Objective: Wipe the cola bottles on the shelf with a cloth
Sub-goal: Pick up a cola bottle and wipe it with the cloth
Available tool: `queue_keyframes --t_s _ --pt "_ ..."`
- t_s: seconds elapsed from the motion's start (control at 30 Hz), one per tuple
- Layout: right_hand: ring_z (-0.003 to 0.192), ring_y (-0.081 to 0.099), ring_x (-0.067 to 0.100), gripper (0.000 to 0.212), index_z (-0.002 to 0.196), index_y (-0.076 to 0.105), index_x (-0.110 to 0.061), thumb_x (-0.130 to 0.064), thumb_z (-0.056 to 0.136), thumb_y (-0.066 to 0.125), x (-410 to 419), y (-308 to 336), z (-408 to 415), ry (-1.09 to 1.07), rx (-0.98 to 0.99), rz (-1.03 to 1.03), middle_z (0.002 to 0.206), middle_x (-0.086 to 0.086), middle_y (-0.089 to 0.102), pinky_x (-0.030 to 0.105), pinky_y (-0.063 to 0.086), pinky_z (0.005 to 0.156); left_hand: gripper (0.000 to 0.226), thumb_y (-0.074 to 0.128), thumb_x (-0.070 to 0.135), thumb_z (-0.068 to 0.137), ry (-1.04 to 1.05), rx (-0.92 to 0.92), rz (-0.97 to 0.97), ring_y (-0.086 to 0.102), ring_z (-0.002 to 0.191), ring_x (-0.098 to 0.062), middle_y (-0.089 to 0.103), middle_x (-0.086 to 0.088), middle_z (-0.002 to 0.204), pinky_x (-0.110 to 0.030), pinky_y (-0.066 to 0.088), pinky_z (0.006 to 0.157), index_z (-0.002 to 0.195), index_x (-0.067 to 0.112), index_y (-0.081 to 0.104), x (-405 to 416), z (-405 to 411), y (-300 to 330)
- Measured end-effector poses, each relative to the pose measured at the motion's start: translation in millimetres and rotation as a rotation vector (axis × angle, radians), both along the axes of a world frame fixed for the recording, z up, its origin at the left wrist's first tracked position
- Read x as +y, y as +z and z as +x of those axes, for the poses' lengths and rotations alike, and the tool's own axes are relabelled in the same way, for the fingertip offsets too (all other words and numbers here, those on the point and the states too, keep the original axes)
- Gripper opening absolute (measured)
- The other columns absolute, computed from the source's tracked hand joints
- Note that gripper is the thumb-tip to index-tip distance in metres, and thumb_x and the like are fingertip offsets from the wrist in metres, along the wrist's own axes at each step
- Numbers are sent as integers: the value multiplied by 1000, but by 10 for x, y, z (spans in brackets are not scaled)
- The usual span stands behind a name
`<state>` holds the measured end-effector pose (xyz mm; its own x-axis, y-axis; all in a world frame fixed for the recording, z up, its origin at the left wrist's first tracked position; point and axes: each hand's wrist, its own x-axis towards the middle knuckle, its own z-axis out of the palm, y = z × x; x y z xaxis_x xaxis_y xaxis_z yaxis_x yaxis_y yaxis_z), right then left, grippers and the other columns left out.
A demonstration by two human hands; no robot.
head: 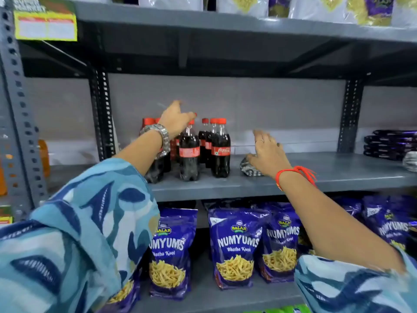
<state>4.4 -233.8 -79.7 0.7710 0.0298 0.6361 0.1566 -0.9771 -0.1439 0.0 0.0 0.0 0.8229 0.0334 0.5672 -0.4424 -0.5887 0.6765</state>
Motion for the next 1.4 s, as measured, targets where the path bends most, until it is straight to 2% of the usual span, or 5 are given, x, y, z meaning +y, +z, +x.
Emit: queue_keyframes --t_s 0.2,0.47,0.53,1.17,1.4 --pt "119 47 35 60 135 42 -10 -14 77 58 -125 -183 139 6 182 -84 131 16 51 46 45 93 94 73 47 61 -165 162 -169 49 120 -21 50 -8 133 -31 37 104 133 -2 38 39 238 -108" --pt "109 53 31 55 124 49 -15 -31 74 67 -139 -39 389 -145 274 -341 115 13 60 41 32 93 17 60 23 86 -224 162 -298 59 103 -19 66 -12 96 -14 41 94 75 10 57 -6 404 -276" --pt "101 57 29 44 109 59 -16 -36 71 69 -111 -51 415 -195 205 -390 104 11 64 40 31 93 19 60 22 86 -224 152 -302 61 84 -13 65 -5 83 -6 46 66 70 12 57 28 432 -287" --pt "79 61 36 43 111 64 -9 -26 71 65 353 -284 -137 -47 -774 299 94 16 66 35 47 63 12 67 18 80 -355 69 -367 69 85 -12 74 1 79 -32 44 98 88 9 66 123 279 -310" --pt "104 61 36 41 109 63 -2 -24 76 74 857 -569 -448 486 -986 108 104 21 66 48 48 93 5 71 12 72 -473 22 -579 66 99 -28 73 -10 93 -42 48 96 77 11 72 160 189 -356"
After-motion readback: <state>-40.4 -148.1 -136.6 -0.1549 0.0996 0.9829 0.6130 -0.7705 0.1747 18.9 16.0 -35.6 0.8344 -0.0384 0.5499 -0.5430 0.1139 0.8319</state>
